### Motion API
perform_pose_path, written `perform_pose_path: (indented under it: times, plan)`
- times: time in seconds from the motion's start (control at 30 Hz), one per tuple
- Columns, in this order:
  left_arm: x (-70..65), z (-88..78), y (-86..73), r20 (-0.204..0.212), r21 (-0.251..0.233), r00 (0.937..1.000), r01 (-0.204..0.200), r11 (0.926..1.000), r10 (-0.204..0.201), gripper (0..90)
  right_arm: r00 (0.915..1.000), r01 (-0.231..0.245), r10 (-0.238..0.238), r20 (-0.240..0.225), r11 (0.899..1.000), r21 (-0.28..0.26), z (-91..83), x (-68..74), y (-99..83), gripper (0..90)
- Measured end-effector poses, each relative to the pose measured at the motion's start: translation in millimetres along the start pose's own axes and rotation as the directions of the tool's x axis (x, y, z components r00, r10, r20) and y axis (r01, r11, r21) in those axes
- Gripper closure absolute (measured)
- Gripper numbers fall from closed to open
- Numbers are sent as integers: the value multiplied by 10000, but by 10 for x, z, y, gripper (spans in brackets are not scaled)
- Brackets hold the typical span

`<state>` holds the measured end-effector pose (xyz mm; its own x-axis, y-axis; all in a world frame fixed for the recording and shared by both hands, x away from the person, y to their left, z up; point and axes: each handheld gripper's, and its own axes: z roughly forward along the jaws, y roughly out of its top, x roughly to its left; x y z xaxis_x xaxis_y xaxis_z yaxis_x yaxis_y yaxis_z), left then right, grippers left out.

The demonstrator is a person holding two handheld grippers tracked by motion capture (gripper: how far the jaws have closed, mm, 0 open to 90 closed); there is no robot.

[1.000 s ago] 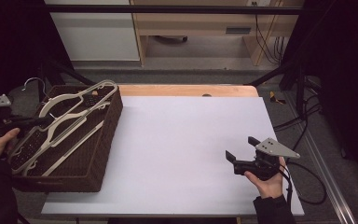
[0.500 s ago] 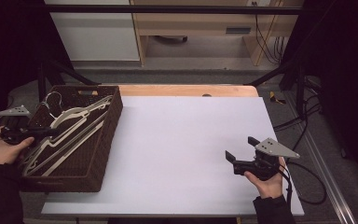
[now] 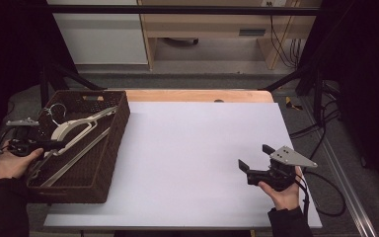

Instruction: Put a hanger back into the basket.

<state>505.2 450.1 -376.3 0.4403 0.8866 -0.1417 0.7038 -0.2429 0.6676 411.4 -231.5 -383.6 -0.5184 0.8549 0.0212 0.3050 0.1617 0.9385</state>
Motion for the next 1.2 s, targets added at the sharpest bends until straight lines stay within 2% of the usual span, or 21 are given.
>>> perform_pose_path:
  times: [0.13,0.27,0.37,0.4,0.43,0.5,0.6,0.63,0.67,0.73,0.9,0.97,1.03,1.07,1.1,1.2]
  plan:
    - [32,-50,-43,-384,-264,9992,-67,9996,57,734,10000,-41,41,19,10000,-32,-1,5,4,54]
    - [53,-122,-60,-1059,-518,9943,104,9986,-159,609,10000,-10,10,6,10000,12,10,8,0,54]
    - [67,-209,-68,-1197,-1091,9920,266,9937,-397,523,10000,3,-3,9,10000,10,15,18,0,53]
    - [67,-209,-68,-1197,-1091,9920,266,9937,-397,505,10000,3,-3,9,10000,10,15,18,0,53]
    - [41,-266,-65,-1263,-1464,9911,229,9890,-416,479,10000,1,-1,6,10000,-18,11,14,4,53]
    - [-8,-322,-51,-1248,-1848,9916,113,9827,-348,425,10000,-3,3,16,10000,-27,7,11,4,53]
    - [-146,-390,-4,-1244,-2312,9922,-275,9725,-15,330,10000,-11,11,9,10000,-35,10,11,4,53]
    - [-146,-390,-4,-1244,-2312,9922,-275,9725,-15,298,10000,-14,14,11,10000,-25,11,14,3,53]
    - [-279,-416,36,-1244,-2639,9920,-531,9631,206,255,10000,22,-22,-15,10000,-5,10,13,2,53]
    - [-422,-433,77,-1178,-2909,9922,-743,9539,414,183,10000,26,-26,-19,10000,-17,11,12,2,53]
    - [-782,-442,126,-630,-3740,9946,-1004,9220,827,95,10000,6,-6,-36,9999,-110,-5,8,4,47]
    - [-926,-417,120,-564,-3821,9937,-1108,9174,966,74,10000,-26,25,-18,9999,-166,-11,0,5,44]
    - [-1061,-386,93,-431,-3996,9921,-1253,9081,1179,64,10000,-73,73,-2,9998,-173,-12,-3,4,40]
    - [-1061,-386,93,-431,-3996,9921,-1253,9081,1179,57,10000,-73,73,-2,9998,-173,-12,-3,4,40]
    - [-1184,-355,52,-136,-4204,9907,-1283,8982,1351,51,10000,-76,76,-35,9999,-153,-11,-7,-1,36]
    - [-1341,-300,-17,201,-4517,9889,-1225,8837,1473,41,9999,-141,140,-81,9997,-174,-16,-14,-6,36]
